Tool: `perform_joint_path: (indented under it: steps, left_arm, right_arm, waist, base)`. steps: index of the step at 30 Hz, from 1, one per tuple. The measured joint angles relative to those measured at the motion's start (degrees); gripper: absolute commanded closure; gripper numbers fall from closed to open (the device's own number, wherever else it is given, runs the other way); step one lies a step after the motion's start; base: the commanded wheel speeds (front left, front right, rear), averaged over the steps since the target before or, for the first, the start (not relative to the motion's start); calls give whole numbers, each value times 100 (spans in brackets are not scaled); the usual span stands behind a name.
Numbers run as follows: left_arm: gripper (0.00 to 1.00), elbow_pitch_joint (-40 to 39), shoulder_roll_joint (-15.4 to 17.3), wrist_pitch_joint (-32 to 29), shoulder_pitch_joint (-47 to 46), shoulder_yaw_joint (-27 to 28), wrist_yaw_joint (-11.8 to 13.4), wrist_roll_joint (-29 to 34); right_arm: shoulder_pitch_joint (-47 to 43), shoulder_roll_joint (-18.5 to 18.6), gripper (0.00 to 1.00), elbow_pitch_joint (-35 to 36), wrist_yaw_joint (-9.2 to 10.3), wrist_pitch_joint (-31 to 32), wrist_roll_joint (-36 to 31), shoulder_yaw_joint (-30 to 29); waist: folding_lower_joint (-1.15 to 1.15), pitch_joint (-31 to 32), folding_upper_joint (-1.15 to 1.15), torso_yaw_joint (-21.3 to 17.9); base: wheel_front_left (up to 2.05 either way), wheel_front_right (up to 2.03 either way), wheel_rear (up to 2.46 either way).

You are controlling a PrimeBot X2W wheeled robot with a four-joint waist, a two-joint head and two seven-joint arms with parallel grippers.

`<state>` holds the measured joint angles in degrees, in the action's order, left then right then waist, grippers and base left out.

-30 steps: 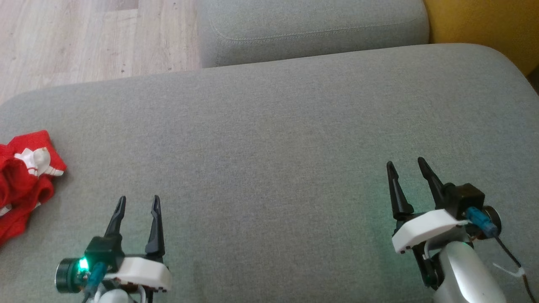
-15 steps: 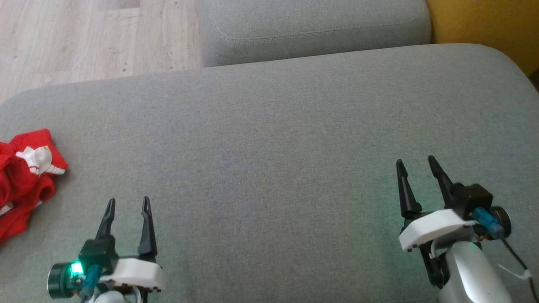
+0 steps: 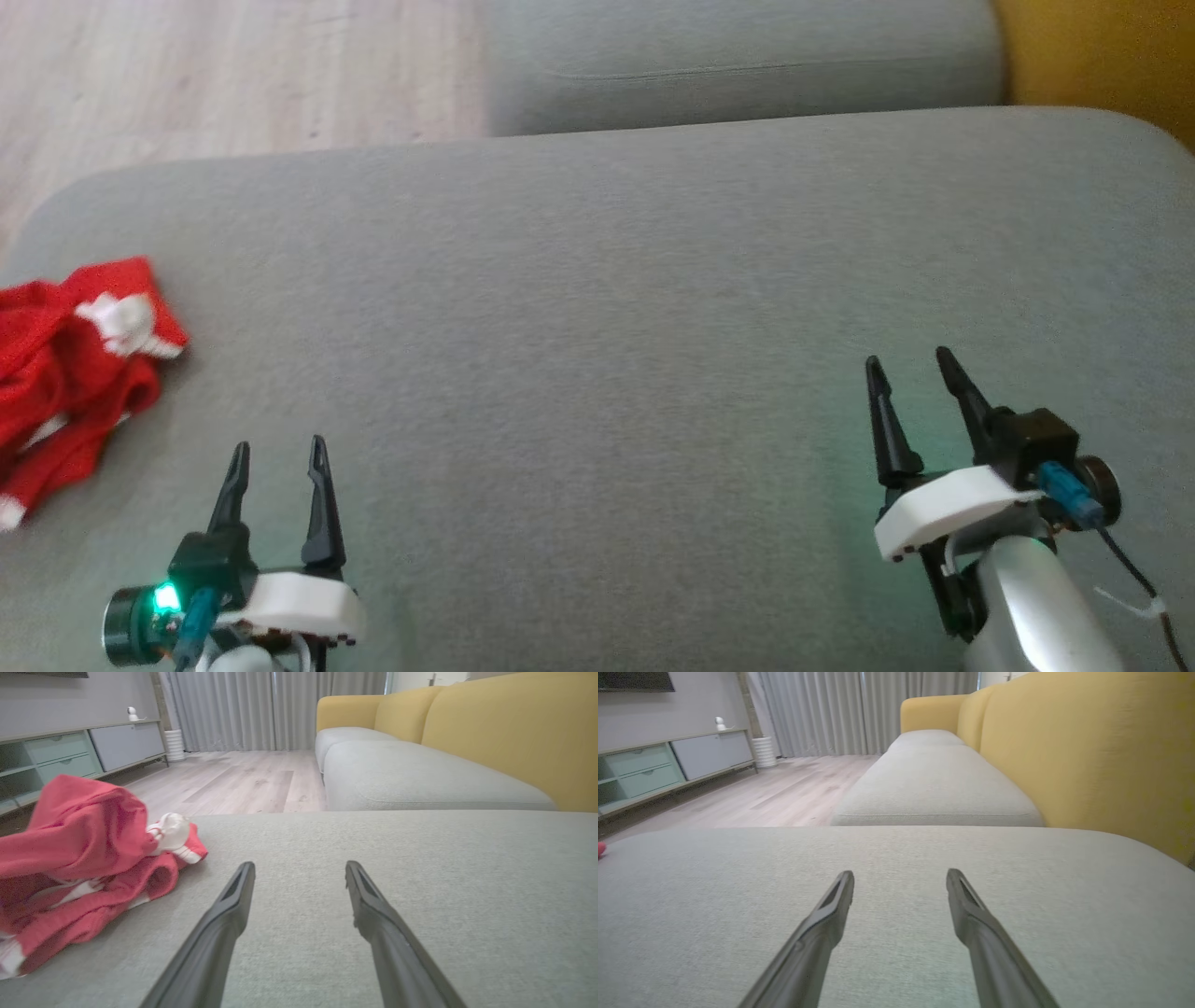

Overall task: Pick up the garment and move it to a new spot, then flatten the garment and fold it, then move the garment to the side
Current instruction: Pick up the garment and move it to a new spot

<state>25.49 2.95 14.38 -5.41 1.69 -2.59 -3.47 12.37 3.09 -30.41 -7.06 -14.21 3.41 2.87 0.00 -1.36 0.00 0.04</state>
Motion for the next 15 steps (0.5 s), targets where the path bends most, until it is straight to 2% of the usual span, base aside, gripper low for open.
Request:
perform_joint_path:
  steps: [15]
  left_arm:
    - [0, -225, -34, 0, 231, 258, 65, -137]
  right_arm:
    - [215, -3, 0, -86, 0, 0, 176, 1198]
  waist:
    - [0, -209, 0, 1555]
  base:
    - [0, 0, 0]
